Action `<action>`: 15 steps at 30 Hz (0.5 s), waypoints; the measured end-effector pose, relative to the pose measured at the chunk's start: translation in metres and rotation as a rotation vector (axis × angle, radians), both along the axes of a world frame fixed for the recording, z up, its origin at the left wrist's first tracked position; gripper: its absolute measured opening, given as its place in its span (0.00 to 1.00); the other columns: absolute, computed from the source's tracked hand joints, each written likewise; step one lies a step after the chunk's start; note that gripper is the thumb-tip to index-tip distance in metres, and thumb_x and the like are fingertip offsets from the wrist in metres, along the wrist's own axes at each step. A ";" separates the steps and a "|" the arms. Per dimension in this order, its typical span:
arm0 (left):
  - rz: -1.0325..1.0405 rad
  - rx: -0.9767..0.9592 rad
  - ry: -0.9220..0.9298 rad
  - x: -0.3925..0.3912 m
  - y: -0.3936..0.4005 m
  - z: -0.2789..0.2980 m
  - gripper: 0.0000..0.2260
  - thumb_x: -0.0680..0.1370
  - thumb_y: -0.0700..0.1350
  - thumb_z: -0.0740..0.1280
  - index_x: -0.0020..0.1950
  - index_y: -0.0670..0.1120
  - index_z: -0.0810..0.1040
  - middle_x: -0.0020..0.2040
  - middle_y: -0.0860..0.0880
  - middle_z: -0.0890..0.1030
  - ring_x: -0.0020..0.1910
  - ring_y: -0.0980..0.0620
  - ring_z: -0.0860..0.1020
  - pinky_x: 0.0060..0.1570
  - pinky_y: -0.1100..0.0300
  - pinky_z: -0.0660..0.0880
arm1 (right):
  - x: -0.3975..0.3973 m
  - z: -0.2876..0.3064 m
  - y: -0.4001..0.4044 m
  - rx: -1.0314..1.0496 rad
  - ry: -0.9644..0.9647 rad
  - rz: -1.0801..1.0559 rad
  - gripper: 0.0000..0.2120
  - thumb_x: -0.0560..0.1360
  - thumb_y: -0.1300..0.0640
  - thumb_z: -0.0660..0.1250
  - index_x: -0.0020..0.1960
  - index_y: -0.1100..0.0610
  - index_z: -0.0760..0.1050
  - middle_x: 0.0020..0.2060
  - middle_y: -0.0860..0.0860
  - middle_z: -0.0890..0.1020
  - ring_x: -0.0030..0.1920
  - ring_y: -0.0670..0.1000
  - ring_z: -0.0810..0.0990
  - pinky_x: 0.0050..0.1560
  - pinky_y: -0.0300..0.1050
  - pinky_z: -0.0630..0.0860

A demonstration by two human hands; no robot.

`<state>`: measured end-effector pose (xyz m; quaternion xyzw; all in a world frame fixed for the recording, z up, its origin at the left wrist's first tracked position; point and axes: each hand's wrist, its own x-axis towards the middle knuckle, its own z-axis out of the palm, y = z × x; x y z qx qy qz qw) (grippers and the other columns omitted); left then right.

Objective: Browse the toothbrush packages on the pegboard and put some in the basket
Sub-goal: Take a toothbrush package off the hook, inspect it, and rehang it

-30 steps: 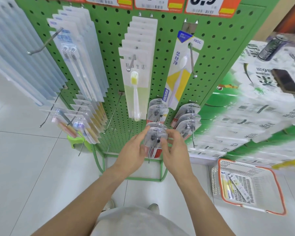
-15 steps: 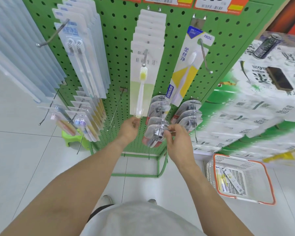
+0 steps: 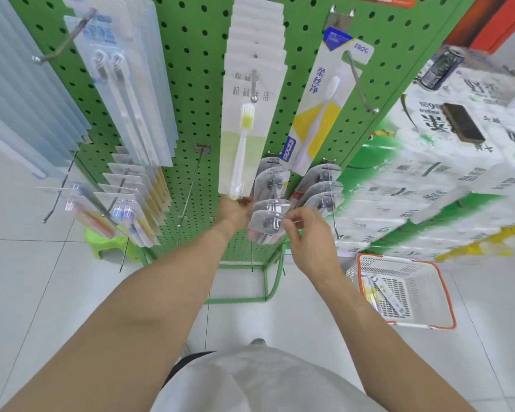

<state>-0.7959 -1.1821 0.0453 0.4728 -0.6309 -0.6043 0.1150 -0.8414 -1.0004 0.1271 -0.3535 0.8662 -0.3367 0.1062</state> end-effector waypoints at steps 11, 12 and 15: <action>0.144 -0.078 0.129 0.024 0.010 -0.008 0.07 0.79 0.38 0.70 0.44 0.48 0.77 0.43 0.51 0.81 0.44 0.53 0.80 0.43 0.67 0.74 | -0.004 0.000 -0.005 -0.042 -0.022 0.005 0.04 0.81 0.55 0.67 0.47 0.51 0.75 0.46 0.51 0.80 0.44 0.48 0.78 0.44 0.40 0.66; 0.153 -0.087 0.135 0.026 0.011 -0.007 0.09 0.79 0.38 0.70 0.43 0.50 0.76 0.43 0.51 0.81 0.44 0.54 0.80 0.43 0.66 0.74 | -0.004 0.001 -0.005 -0.049 -0.026 0.006 0.04 0.81 0.55 0.67 0.48 0.52 0.75 0.46 0.51 0.80 0.44 0.49 0.78 0.44 0.42 0.68; 0.191 -0.099 0.163 0.032 0.013 -0.007 0.10 0.79 0.38 0.69 0.44 0.52 0.75 0.46 0.50 0.82 0.47 0.53 0.81 0.47 0.63 0.77 | -0.005 0.000 -0.006 -0.066 -0.047 0.009 0.04 0.81 0.56 0.67 0.49 0.55 0.77 0.45 0.51 0.82 0.44 0.49 0.79 0.46 0.45 0.72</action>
